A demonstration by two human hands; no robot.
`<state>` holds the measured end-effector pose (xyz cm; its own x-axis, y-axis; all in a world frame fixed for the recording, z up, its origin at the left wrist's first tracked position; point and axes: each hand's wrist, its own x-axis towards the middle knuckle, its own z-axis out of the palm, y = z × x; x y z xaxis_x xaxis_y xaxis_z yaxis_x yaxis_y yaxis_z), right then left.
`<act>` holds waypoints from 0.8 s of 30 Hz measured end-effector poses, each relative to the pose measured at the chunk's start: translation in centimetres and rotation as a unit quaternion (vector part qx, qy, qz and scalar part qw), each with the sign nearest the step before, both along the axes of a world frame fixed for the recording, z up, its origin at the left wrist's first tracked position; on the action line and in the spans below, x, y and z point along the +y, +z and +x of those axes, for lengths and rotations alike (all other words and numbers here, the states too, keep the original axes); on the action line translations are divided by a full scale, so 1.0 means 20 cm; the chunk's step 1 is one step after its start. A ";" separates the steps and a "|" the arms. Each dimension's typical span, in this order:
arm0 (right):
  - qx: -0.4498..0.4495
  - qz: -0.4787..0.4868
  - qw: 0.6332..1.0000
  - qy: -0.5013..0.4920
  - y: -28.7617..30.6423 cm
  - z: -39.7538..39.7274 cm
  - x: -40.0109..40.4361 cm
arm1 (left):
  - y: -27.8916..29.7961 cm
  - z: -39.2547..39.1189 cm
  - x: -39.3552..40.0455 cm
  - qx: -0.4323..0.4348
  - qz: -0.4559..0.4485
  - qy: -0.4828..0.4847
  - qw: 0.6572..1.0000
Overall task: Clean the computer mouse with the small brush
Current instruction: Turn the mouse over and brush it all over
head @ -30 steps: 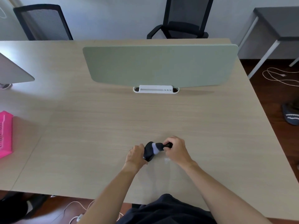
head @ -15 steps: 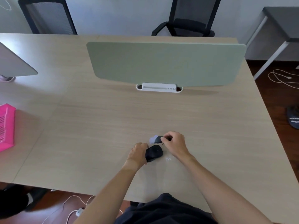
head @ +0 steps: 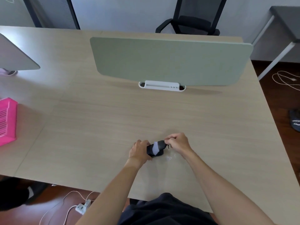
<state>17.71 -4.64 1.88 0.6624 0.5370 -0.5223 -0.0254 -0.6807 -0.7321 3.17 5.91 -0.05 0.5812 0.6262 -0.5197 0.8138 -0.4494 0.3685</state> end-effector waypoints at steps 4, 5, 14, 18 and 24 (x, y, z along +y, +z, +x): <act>-0.064 -0.044 0.996 0.040 -0.06 -0.01 -0.05 | 0.00 0.00 0.04 0.003 0.006 -0.009 1.000; -0.082 -0.039 0.996 0.024 -0.07 0.00 -0.07 | 0.00 -0.01 0.04 0.002 0.010 -0.014 1.000; -0.045 0.028 0.998 0.016 -0.05 -0.08 -0.01 | -0.01 -0.02 0.04 -0.022 0.000 -0.021 1.000; -0.112 0.014 0.994 -0.003 -0.07 -0.02 -0.04 | -0.03 -0.04 0.03 -0.030 0.003 -0.025 0.999; -0.016 0.044 0.998 -0.042 -0.02 -0.05 0.01 | -0.04 -0.04 0.01 -0.047 0.007 -0.037 0.998</act>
